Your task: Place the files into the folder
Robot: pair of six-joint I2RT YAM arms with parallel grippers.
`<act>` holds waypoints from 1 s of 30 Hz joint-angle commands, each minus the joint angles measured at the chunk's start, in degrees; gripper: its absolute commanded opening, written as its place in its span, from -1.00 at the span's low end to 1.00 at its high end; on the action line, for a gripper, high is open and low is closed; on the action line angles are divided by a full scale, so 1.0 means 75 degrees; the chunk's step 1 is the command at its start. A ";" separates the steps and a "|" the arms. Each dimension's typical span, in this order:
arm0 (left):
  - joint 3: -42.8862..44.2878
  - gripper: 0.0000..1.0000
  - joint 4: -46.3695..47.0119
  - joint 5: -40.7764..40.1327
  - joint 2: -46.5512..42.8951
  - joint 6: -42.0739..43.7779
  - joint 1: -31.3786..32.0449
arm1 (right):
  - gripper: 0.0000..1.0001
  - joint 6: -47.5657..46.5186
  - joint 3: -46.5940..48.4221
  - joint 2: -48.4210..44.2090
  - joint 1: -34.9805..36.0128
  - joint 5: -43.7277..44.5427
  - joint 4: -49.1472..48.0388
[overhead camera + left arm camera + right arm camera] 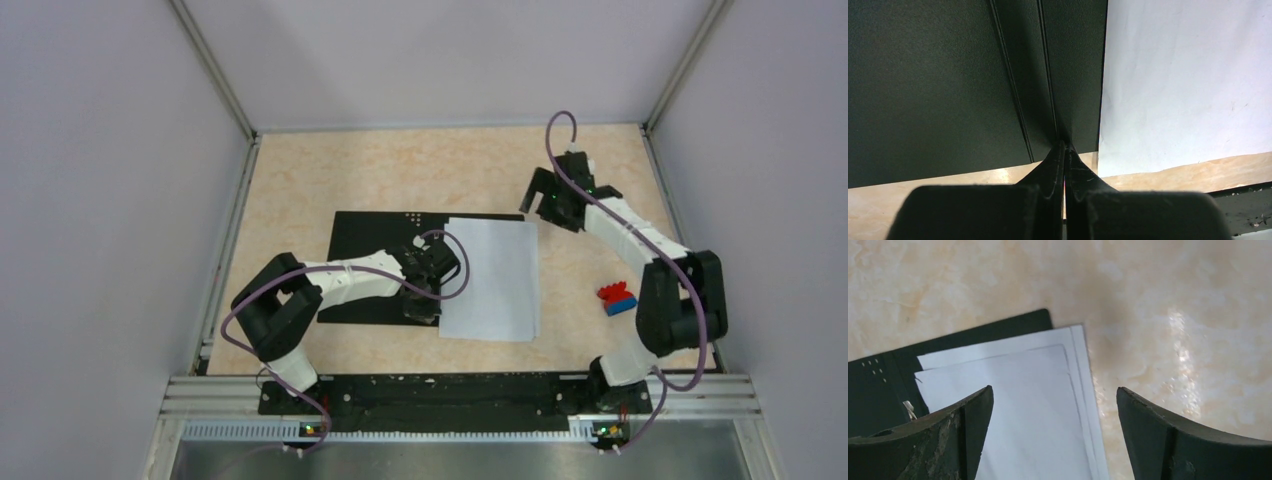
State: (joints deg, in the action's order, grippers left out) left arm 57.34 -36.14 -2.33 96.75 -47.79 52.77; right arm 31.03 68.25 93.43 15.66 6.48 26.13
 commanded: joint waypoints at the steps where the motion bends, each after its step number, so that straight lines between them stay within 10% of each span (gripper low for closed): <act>1: 0.0011 -1.00 0.0309 -0.0090 0.0069 0.0129 0.0053 | 0.89 0.0441 -0.1705 -0.1048 -0.0254 -0.0799 -0.1402; 14: 0.0019 -1.00 0.0307 -0.0032 0.0114 0.0226 0.0053 | 0.97 0.0537 -0.2781 -0.0311 -0.0926 -0.2117 -0.4789; 30: 0.0110 -1.00 0.0296 0.0012 0.0292 0.0267 0.0042 | 0.97 0.0412 -0.2012 0.0402 0.0142 -0.1505 -0.4321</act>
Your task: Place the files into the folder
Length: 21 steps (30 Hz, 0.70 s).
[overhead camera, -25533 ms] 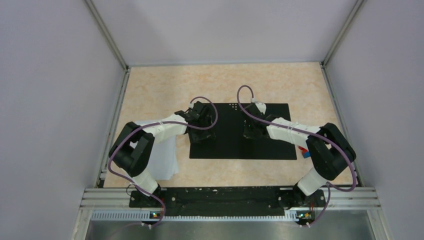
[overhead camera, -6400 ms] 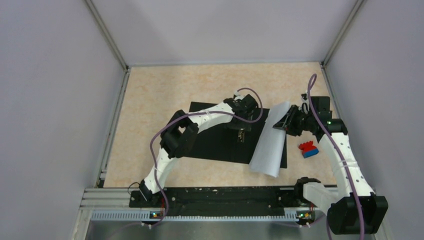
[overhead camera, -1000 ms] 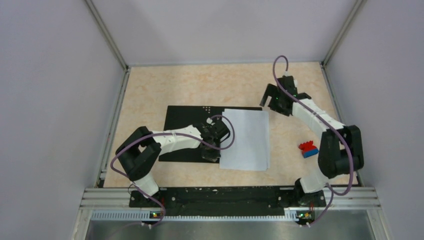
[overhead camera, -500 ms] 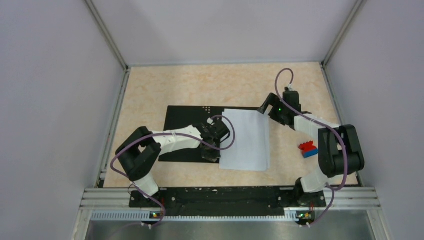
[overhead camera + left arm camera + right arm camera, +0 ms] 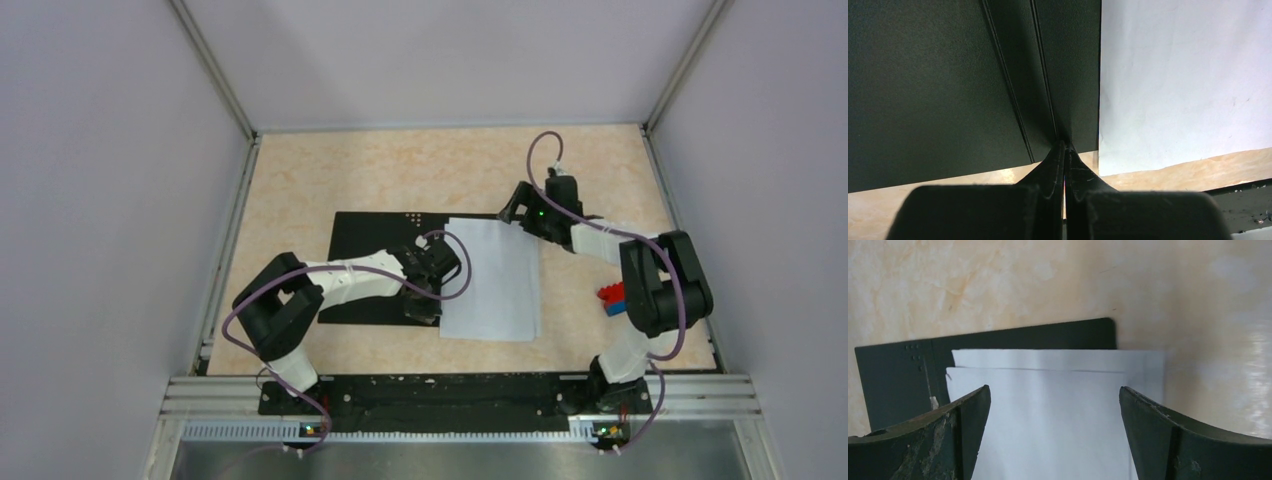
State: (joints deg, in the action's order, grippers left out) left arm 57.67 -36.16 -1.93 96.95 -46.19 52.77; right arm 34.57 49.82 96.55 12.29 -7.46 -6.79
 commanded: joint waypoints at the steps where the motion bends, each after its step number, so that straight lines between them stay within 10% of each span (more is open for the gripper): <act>1: 0.0068 -1.00 0.0291 -0.0043 0.0251 0.0056 0.0042 | 0.97 -0.0012 0.0470 -0.0011 0.0652 0.0399 0.0125; 21: -0.0015 -1.00 0.0231 -0.0102 0.0116 0.0083 0.0042 | 0.97 -0.0429 0.0731 0.0360 -0.0327 0.0262 0.0046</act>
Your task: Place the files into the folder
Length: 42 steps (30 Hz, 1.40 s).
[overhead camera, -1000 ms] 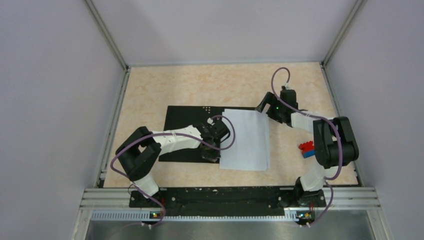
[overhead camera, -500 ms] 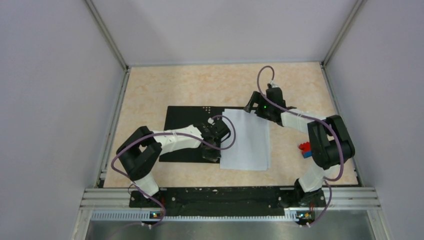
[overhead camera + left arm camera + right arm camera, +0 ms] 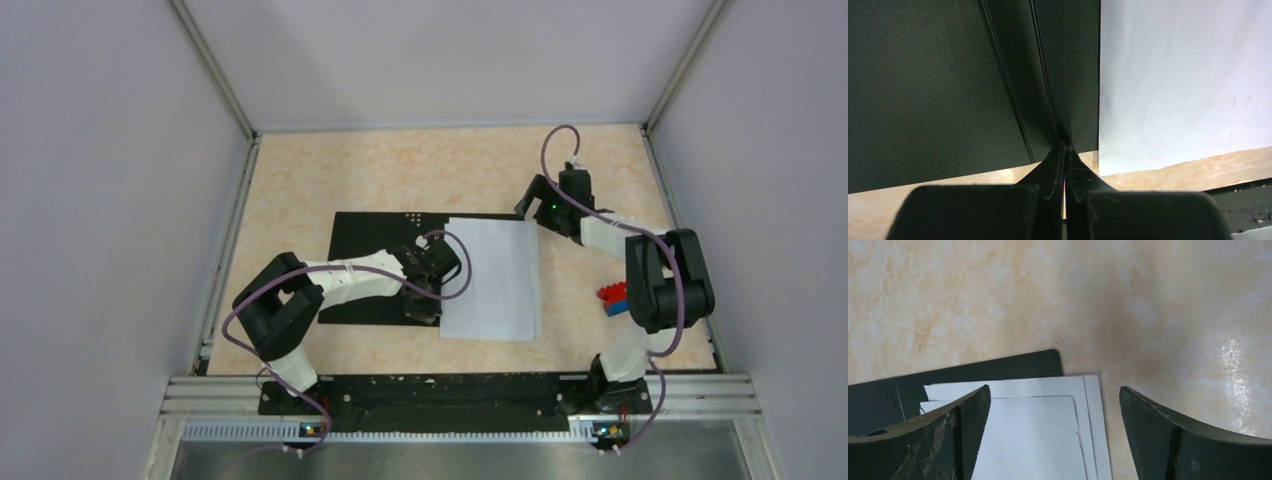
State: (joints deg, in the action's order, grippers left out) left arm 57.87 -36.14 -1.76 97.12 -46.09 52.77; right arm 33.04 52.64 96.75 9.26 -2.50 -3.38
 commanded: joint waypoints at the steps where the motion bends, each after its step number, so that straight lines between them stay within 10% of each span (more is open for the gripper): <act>1: -0.0040 -1.00 0.0216 -0.0134 0.0077 0.0065 0.0042 | 0.97 -0.0212 0.0352 0.0379 0.0077 -0.0480 -0.0426; 27: -0.0028 -1.00 0.0200 -0.0158 0.0050 0.0012 0.0042 | 0.97 0.0148 0.1056 -0.0121 0.0827 0.0849 0.1851; 42: 0.0097 -1.00 0.0230 -0.0036 0.0097 0.0120 0.0037 | 0.96 0.1893 -0.3237 -0.4839 0.1839 0.0567 0.3575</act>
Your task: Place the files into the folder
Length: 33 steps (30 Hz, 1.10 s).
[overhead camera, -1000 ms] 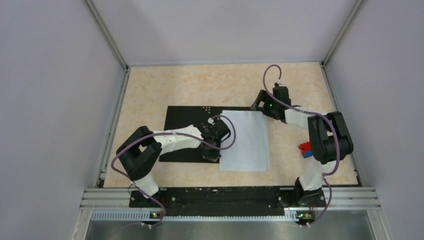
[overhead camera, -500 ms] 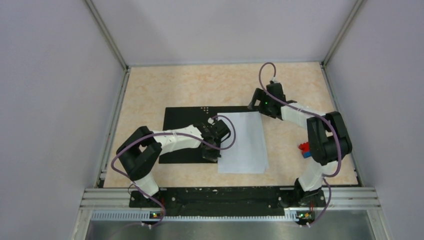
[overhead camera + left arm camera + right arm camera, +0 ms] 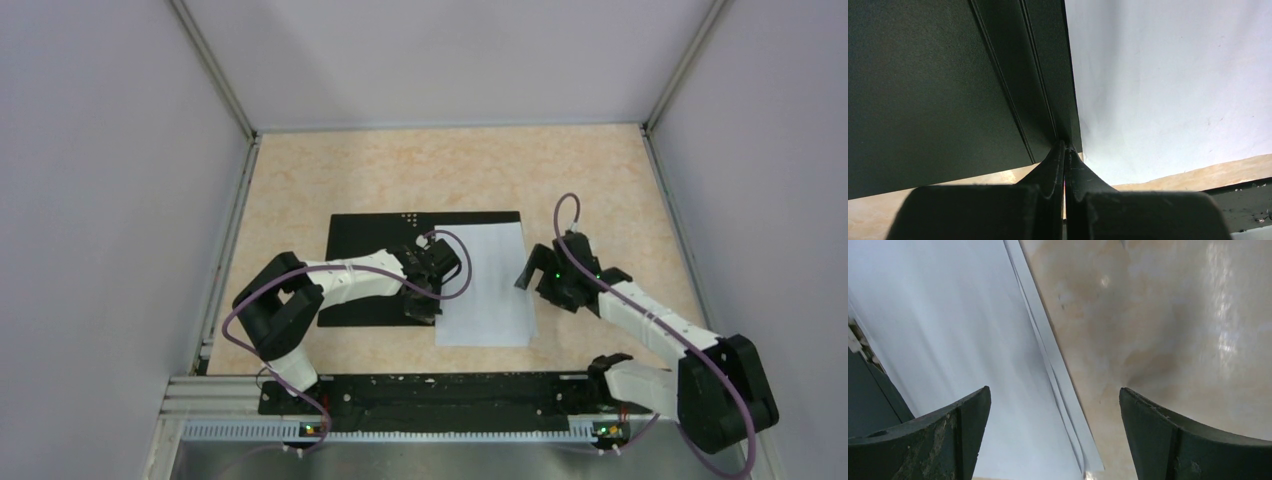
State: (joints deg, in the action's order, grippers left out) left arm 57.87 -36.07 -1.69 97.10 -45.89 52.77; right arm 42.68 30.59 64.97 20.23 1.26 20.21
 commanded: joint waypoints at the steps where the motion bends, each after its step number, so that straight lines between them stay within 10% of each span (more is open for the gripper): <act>1: 0.0111 -1.00 0.0214 -0.0044 0.0117 0.0102 0.0031 | 0.96 0.0712 -0.0396 -0.0688 0.0494 0.0059 0.0441; 25: 0.0470 -1.00 0.0041 0.0069 -0.0006 0.0272 0.0042 | 0.97 0.1604 -0.0253 -0.0755 0.1838 -0.0078 0.0345; 33: 0.0703 -0.57 -0.0619 -0.0223 -0.0752 0.0542 0.0053 | 0.97 0.1587 -0.0059 -0.0753 0.1838 0.0089 0.0518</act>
State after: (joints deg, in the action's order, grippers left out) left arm 61.52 -37.71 -1.39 96.88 -43.18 52.93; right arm 54.17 27.11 60.10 33.01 1.63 23.18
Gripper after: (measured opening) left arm 0.190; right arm 0.985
